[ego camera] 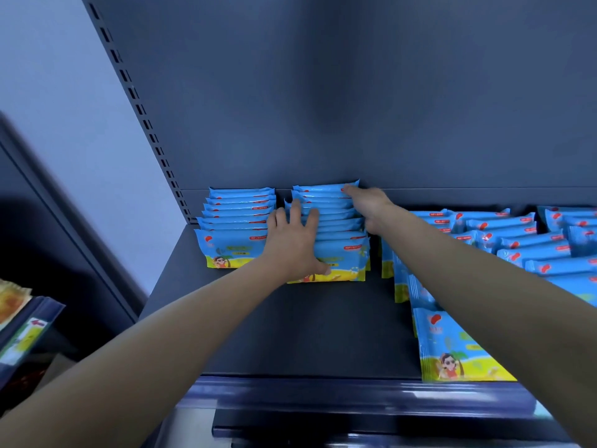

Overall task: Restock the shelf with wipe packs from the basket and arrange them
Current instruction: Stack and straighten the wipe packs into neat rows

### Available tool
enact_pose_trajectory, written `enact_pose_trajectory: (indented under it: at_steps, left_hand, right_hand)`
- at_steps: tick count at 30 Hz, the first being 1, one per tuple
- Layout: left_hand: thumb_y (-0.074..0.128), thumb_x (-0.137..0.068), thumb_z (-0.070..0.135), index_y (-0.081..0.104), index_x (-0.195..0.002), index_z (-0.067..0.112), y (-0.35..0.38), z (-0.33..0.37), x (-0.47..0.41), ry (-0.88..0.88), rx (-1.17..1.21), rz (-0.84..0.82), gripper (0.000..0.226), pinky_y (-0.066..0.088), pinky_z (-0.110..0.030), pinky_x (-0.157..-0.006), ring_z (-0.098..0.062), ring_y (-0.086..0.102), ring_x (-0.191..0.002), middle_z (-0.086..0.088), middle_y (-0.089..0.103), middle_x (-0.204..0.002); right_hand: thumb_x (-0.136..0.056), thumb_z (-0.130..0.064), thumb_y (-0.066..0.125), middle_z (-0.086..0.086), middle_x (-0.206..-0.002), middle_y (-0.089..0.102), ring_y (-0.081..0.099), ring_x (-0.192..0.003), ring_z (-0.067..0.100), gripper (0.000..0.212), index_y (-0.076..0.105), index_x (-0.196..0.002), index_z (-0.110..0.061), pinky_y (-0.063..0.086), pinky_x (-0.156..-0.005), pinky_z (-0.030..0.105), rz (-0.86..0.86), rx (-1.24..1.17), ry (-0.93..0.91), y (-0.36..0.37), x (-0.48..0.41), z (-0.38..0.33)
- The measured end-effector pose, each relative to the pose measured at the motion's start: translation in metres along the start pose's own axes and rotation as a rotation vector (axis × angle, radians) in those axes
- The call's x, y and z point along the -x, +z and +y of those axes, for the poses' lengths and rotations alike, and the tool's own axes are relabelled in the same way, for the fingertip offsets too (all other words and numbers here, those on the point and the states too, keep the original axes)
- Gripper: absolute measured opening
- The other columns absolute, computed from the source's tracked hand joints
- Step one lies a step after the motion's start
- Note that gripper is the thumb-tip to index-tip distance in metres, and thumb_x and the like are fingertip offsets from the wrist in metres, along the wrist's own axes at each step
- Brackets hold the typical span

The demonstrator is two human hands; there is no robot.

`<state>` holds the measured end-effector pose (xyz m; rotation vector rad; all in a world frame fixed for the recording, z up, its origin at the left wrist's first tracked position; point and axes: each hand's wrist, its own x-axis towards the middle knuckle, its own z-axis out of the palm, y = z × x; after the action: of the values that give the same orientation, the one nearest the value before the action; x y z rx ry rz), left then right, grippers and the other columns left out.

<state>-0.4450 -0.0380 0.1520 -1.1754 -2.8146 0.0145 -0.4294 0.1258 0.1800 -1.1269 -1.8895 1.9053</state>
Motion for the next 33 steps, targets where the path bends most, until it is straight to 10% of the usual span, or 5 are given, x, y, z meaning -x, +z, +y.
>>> enact_pose_trajectory:
  at_steps: [8, 16, 20, 26, 33]
  left_hand:
    - [0.069, -0.053, 0.073, -0.006, -0.147, 0.017, -0.007, -0.008, -0.013, 0.022, 0.064, -0.134, 0.133, -0.005, -0.042, -0.115, -0.039, -0.001, -0.142, -0.026, -0.002, -0.153]
    - [0.061, -0.061, 0.073, 0.000, -0.147, 0.013, -0.009, -0.002, -0.009, 0.052, -0.035, -0.090, 0.122, 0.004, -0.044, -0.115, -0.040, 0.011, -0.139, -0.023, 0.008, -0.152]
    - [0.055, -0.063, 0.075, -0.003, -0.147, 0.013, -0.008, 0.001, -0.007, 0.028, -0.085, -0.087, 0.120, 0.007, -0.047, -0.114, -0.041, 0.013, -0.137, -0.022, 0.000, -0.154]
    - [0.063, -0.058, 0.072, 0.030, -0.133, 0.015, -0.007, -0.004, 0.005, 0.164, -0.048, 0.174, 0.100, 0.015, -0.043, -0.112, -0.028, 0.028, -0.126, -0.006, 0.029, -0.137]
    - [0.073, -0.061, 0.056, 0.050, -0.100, 0.011, -0.001, -0.003, 0.015, 0.289, -0.050, 0.314, 0.064, 0.030, -0.039, -0.090, -0.027, 0.044, -0.100, -0.007, 0.049, -0.104]
  right_hand:
    - [-0.084, -0.023, 0.069, 0.005, -0.104, 0.059, 0.054, -0.090, 0.018, 0.033, 0.058, -0.110, -0.005, 0.045, -0.077, 0.028, 0.003, 0.199, -0.029, 0.002, -0.013, -0.004]
    - [-0.088, -0.020, 0.064, 0.014, -0.130, 0.055, 0.054, -0.118, 0.028, 0.033, 0.059, -0.117, -0.005, 0.046, -0.101, 0.044, -0.105, 0.221, 0.070, -0.008, -0.011, -0.014]
    - [-0.096, -0.019, 0.046, 0.017, -0.111, 0.066, 0.067, -0.092, 0.032, 0.022, 0.062, -0.102, -0.005, 0.055, -0.082, 0.050, -0.141, 0.212, 0.136, -0.019, -0.003, -0.022]
    - [-0.091, -0.030, 0.058, 0.014, -0.125, 0.057, 0.060, -0.107, 0.033, 0.043, 0.051, -0.125, -0.005, 0.050, -0.095, 0.046, -0.191, 0.485, 0.091, -0.031, 0.006, -0.023]
    - [-0.079, -0.038, 0.073, 0.000, -0.080, 0.053, 0.054, -0.071, 0.012, 0.033, 0.052, -0.084, -0.013, 0.046, -0.054, 0.021, -0.271, 0.854, -0.195, -0.039, 0.024, -0.034]
